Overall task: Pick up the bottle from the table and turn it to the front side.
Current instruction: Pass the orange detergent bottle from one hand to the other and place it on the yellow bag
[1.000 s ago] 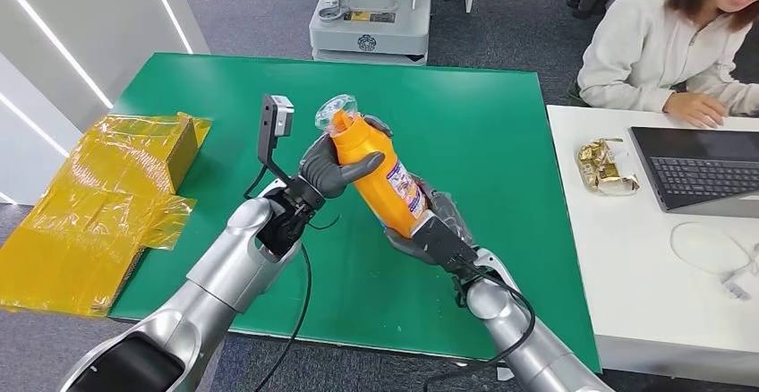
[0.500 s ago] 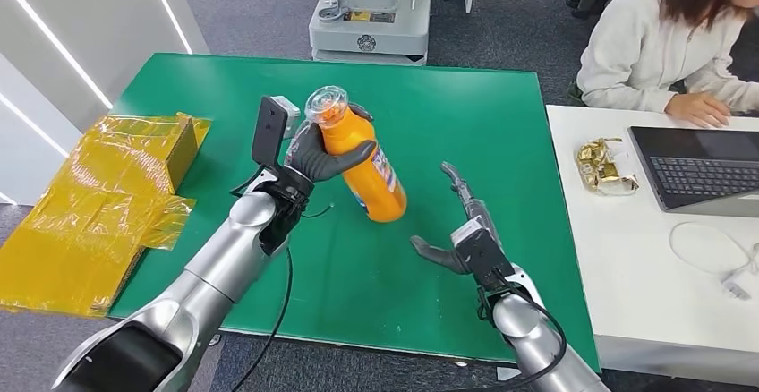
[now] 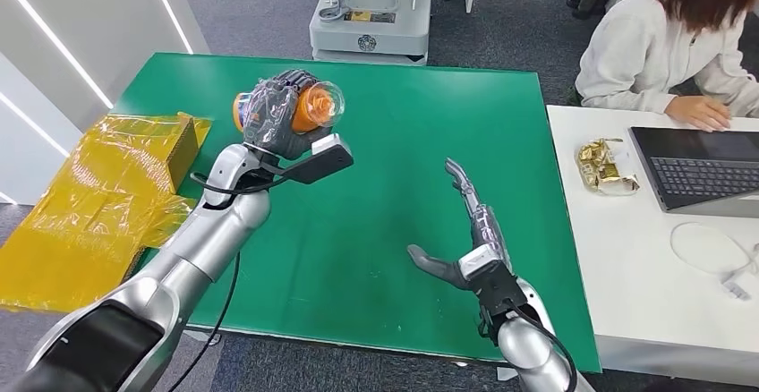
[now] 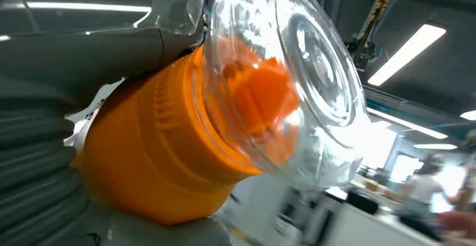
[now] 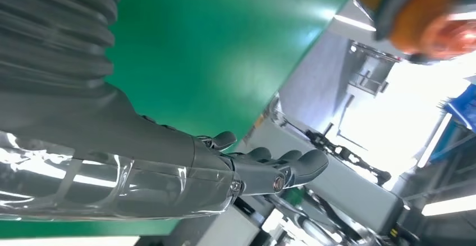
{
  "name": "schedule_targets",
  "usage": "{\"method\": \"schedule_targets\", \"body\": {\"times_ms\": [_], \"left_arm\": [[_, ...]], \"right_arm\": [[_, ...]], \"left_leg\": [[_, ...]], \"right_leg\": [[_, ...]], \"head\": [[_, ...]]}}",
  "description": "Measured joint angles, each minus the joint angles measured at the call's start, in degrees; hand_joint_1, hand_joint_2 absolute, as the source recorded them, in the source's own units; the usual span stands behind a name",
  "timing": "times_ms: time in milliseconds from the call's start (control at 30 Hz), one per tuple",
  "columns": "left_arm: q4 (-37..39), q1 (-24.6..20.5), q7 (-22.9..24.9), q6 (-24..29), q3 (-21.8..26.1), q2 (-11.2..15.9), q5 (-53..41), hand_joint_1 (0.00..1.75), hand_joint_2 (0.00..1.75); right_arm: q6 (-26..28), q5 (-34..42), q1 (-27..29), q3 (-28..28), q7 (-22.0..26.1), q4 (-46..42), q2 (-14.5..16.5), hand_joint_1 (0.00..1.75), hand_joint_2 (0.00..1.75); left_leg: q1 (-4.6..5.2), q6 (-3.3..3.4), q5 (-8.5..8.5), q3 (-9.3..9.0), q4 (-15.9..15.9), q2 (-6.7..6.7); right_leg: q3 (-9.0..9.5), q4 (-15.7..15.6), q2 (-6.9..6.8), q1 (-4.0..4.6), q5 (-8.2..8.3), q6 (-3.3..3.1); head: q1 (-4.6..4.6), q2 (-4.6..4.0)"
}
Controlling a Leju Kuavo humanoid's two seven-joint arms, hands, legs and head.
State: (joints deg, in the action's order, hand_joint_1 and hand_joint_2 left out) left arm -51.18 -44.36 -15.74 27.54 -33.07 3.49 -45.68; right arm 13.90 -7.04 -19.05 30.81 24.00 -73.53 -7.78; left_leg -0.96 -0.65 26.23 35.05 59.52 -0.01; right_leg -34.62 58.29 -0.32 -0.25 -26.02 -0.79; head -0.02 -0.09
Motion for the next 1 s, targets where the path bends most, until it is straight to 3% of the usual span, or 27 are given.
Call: {"method": "schedule_targets", "body": {"times_ms": [133, 467, 733, 900, 1000], "left_arm": [[3.40, -0.94, 6.78, 3.95, -1.37, 1.24, -16.99, 1.75, 1.75], [10.85, -1.32, 19.56, 4.00, -2.60, 3.63, -38.45, 1.75, 1.75], [12.32, 0.16, 30.68, -1.12, -4.83, 6.79, -40.67, 1.75, 1.75], [10.14, 2.17, 40.48, -5.75, -9.50, 10.64, -40.69, 1.75, 1.75], [6.88, 3.82, 43.76, -9.59, -11.58, 13.04, -40.71, 1.75, 1.75]], "right_arm": [[0.07, -2.14, 2.62, -1.65, -0.22, -4.14, -0.02, 0.00, 1.75], [0.04, -6.18, 9.44, -6.68, 0.19, -11.42, -0.04, 0.00, 1.75], [-0.06, -9.16, 13.71, -10.04, 0.13, -14.92, -0.02, 0.00, 1.75], [-0.32, -9.62, 15.89, -12.32, -0.20, -16.85, 0.01, 0.00, 1.75], [-0.54, -9.57, 17.28, -13.75, -0.25, -18.07, 0.04, 0.00, 1.75]], "left_leg": [[0.01, 0.00, 0.00, 0.00, 0.00, 0.02], [0.00, -0.01, 0.01, 0.00, -0.02, 0.01], [-0.01, -0.02, 0.02, 0.00, -0.05, 0.03], [-0.01, -0.03, 0.02, -0.01, -0.06, 0.07], [-0.01, -0.03, 0.02, 0.00, -0.06, 0.04]], "right_leg": [[0.00, 0.00, 0.01, 0.00, 0.00, 0.00], [0.00, 0.00, 0.01, 0.00, 0.00, 0.00], [0.00, 0.00, 0.02, 0.00, -0.01, -0.01], [-0.01, 0.00, 0.08, 0.00, -0.01, -0.01], [-0.02, -0.01, 0.06, 0.00, -0.04, 0.01]], "head": [[0.01, 0.00], [-0.01, 0.00], [0.00, 0.00], [0.00, 0.00], [0.00, 0.00]]}}
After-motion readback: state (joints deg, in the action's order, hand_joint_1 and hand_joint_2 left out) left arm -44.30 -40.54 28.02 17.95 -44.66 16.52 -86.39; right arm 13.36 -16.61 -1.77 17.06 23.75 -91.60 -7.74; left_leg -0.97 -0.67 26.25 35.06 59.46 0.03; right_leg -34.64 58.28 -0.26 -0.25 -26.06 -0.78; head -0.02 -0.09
